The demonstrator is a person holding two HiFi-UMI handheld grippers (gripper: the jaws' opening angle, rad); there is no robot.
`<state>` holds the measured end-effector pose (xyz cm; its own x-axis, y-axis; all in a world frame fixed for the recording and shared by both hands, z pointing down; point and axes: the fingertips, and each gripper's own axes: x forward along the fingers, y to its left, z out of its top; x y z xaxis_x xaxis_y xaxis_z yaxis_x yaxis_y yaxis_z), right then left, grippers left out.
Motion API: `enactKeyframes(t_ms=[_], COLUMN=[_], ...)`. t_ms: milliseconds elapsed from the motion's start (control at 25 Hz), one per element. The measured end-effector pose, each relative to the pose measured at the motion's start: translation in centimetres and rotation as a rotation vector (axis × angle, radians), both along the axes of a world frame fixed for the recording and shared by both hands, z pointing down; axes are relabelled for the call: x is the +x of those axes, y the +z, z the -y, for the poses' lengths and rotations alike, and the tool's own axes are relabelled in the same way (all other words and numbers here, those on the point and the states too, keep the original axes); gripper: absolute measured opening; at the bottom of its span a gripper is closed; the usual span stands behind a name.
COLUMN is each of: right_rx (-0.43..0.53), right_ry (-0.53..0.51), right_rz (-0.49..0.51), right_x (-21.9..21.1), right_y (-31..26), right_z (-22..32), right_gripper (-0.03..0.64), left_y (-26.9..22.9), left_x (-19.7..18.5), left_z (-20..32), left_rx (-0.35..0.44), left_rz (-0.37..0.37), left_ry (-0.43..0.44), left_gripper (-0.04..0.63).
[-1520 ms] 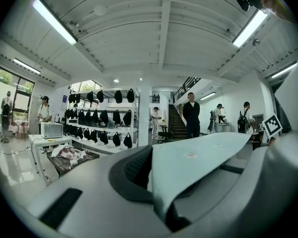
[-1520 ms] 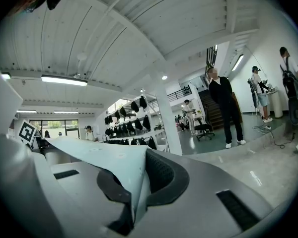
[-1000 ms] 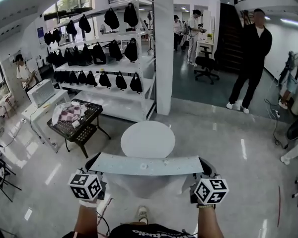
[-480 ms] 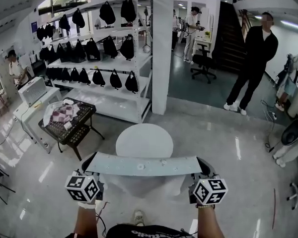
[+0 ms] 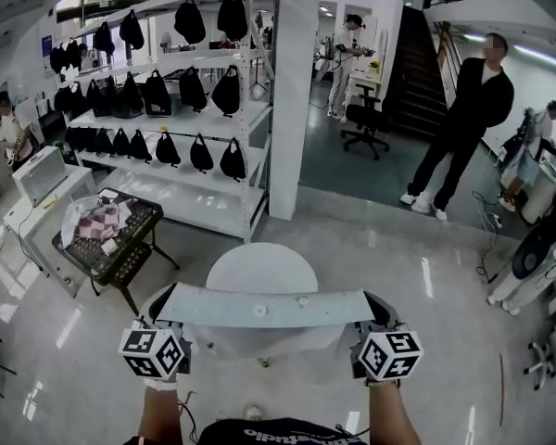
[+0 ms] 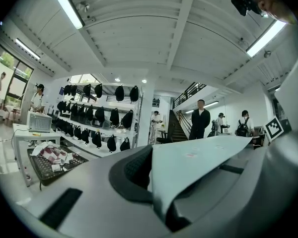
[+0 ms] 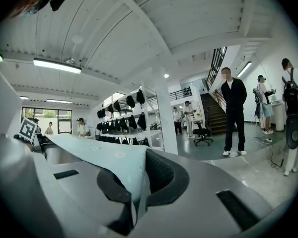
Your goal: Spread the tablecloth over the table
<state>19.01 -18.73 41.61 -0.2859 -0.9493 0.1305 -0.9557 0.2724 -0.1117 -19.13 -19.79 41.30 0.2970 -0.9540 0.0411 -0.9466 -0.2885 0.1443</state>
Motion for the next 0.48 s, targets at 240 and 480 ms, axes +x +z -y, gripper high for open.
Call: enactKeyframes(t_ms=[240,480], right_rx=[0.001,-0.001], right_ry=[0.022,0.031], right_rz=[-0.037,-0.049], right_x=[-2.2,-4.6], right_y=[-0.7,-0.7], right_z=[3.5,6.0], right_gripper=[0.028,0.028], left_y=[-0.3,0.2], left_x=[-2.3,-4.6], left_z=[4.2,7.3], left_rx=[0.009,0.007], left_rz=[-0.016,-0.006], left_ry=[0.01,0.035], left_gripper=[0.02,0.02])
